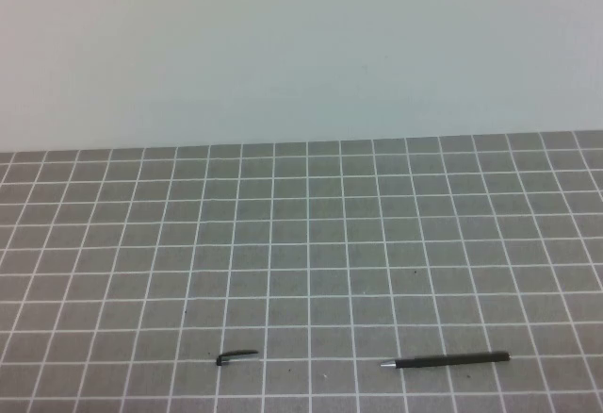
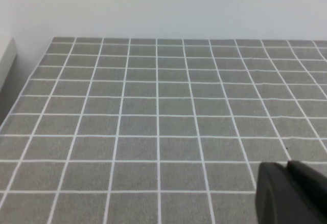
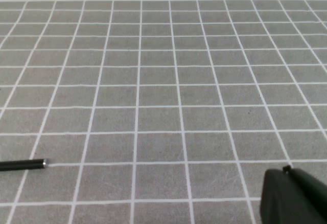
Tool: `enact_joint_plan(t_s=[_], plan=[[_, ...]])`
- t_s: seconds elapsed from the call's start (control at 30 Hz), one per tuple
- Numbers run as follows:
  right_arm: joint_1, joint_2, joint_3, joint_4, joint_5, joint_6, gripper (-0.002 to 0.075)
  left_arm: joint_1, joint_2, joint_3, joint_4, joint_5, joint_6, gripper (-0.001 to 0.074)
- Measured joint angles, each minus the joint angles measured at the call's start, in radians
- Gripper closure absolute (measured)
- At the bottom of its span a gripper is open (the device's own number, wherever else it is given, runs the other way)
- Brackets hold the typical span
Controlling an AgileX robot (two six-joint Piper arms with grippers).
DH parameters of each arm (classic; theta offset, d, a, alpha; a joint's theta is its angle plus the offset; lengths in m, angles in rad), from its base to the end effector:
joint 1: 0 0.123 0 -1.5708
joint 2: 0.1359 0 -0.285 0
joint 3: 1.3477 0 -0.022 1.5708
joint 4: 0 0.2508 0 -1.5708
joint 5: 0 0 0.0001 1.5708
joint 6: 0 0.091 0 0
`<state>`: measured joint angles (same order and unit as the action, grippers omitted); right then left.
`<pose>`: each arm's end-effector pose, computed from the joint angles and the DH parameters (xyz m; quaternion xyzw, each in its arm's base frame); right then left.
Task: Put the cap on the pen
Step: 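Pick up the pen and its cap, cap the pen, and set it down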
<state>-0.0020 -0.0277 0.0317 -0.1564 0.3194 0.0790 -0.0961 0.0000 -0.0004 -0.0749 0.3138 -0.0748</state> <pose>0.0532 -0.0046 0.1755 -0.0113 0.7842 -0.0414 0.6190 0.0537 -0.0073 0.1850 -0.0123 0.7820 -0.0842 0.6174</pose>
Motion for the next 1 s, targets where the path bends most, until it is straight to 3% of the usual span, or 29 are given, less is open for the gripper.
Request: enact_joint_plan(t_s=[0.37,0.53,0.8,1.0], plan=[[0.000,0.000,0.000,0.000,-0.019,0.000,0.0729,0.000,0.000,0.000,0.000,-0.133,0.000,0.0736],[0.000,0.000,0.000,0.000,-0.203,0.000,0.0729,0.000,0.000,0.000,0.000,-0.290,0.000,0.0736],[0.000,0.000,0.000,0.014,-0.526,0.002,0.0729,0.000,0.000,0.000,0.000,-0.699,0.002,0.0736],[0.000,0.000,0.000,0.014,-0.626,0.002,0.0729,0.000,0.000,0.000,0.000,-0.819,0.009,0.0736]])
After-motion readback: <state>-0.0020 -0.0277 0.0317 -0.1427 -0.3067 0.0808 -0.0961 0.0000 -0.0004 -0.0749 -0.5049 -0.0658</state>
